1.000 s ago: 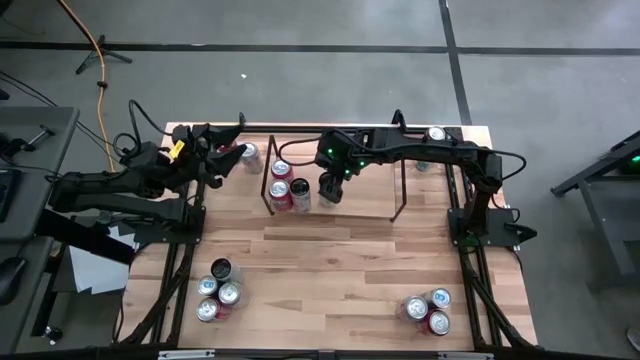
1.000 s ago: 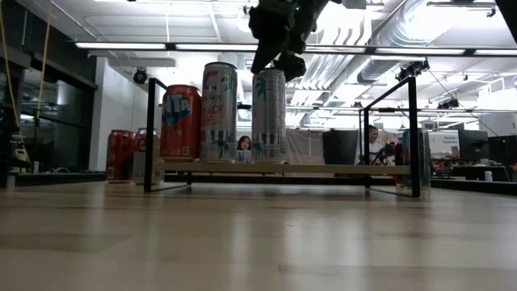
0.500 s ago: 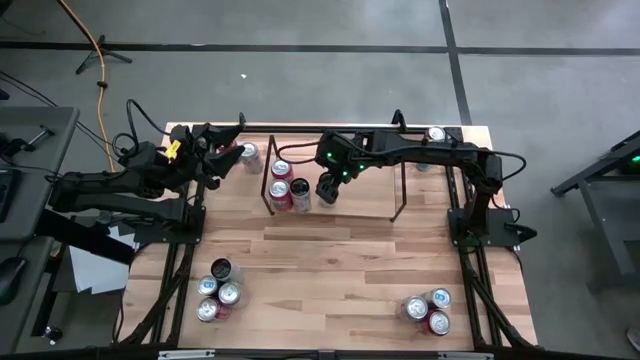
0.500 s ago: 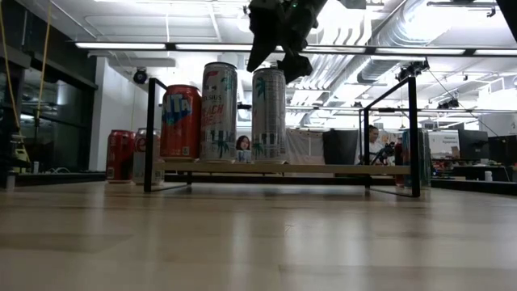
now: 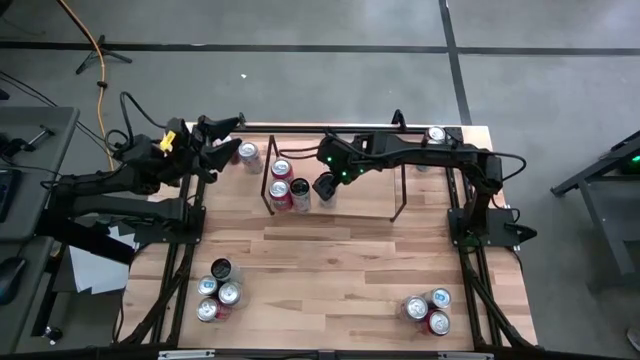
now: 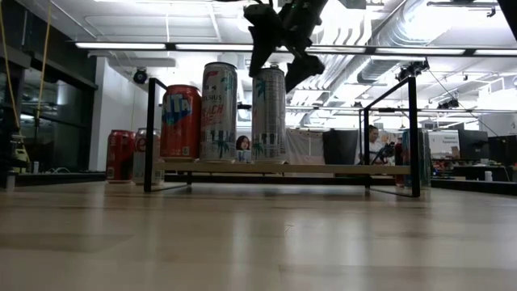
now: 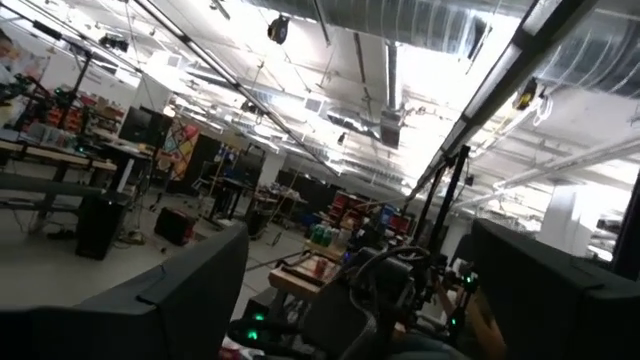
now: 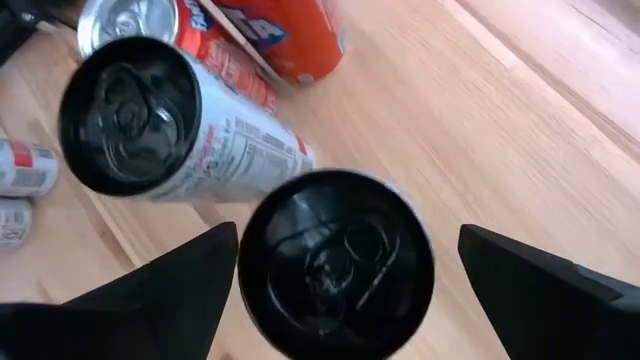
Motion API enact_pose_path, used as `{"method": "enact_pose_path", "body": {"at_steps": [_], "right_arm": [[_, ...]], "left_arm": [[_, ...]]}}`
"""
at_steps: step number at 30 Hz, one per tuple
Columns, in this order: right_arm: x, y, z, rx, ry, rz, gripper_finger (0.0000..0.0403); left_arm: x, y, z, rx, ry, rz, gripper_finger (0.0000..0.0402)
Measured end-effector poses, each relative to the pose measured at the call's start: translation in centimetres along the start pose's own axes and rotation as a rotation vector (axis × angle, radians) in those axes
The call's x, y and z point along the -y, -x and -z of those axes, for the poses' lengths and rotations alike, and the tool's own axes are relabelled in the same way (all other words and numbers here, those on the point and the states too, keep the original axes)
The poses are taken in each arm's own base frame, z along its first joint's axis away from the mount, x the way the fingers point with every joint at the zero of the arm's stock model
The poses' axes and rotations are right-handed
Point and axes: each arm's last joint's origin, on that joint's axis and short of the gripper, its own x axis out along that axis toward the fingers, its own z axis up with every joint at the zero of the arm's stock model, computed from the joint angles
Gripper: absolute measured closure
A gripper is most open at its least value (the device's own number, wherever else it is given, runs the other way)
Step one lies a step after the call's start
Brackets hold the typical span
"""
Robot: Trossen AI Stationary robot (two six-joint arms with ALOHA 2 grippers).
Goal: Place canned beverage on shelf
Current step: Put the top white-pink soda can on the shelf aligned with the other white-pink soda can
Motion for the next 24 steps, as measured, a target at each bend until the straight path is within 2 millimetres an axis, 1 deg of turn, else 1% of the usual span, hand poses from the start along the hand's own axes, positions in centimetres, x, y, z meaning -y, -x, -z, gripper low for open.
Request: {"method": "enact_pose_path", "body": {"at_steps": [6, 10, 15, 19, 24], "right_arm": [[-0.7, 0.1, 0.6, -0.002, -0.033, 0.014, 0.0039], [-0.9, 0.1, 1.0, 0.012, -0.068, 0.063, 0.0039], [-0.9, 0.1, 1.0, 0.026, -0.164, 0.084, 0.0039], [-1.1, 0.1, 1.1, 0.042, -0.188, 0.095, 0.0039], [-1.2, 0.2, 1.1, 0.071, -0.269, 0.111, 0.0039]], "left_arm": [[-0.1, 0.0, 0.3, -0.026, -0.007, -0.004, 0.0064], [-0.1, 0.0, 0.3, -0.027, -0.018, -0.005, 0.0064], [-0.2, 0.0, 0.2, -0.025, -0.028, -0.015, 0.0064], [-0.5, -0.1, 0.1, -0.014, -0.038, -0.045, 0.0064], [-0.9, -0.1, 0.0, -0.006, -0.034, -0.075, 0.0064]]}}
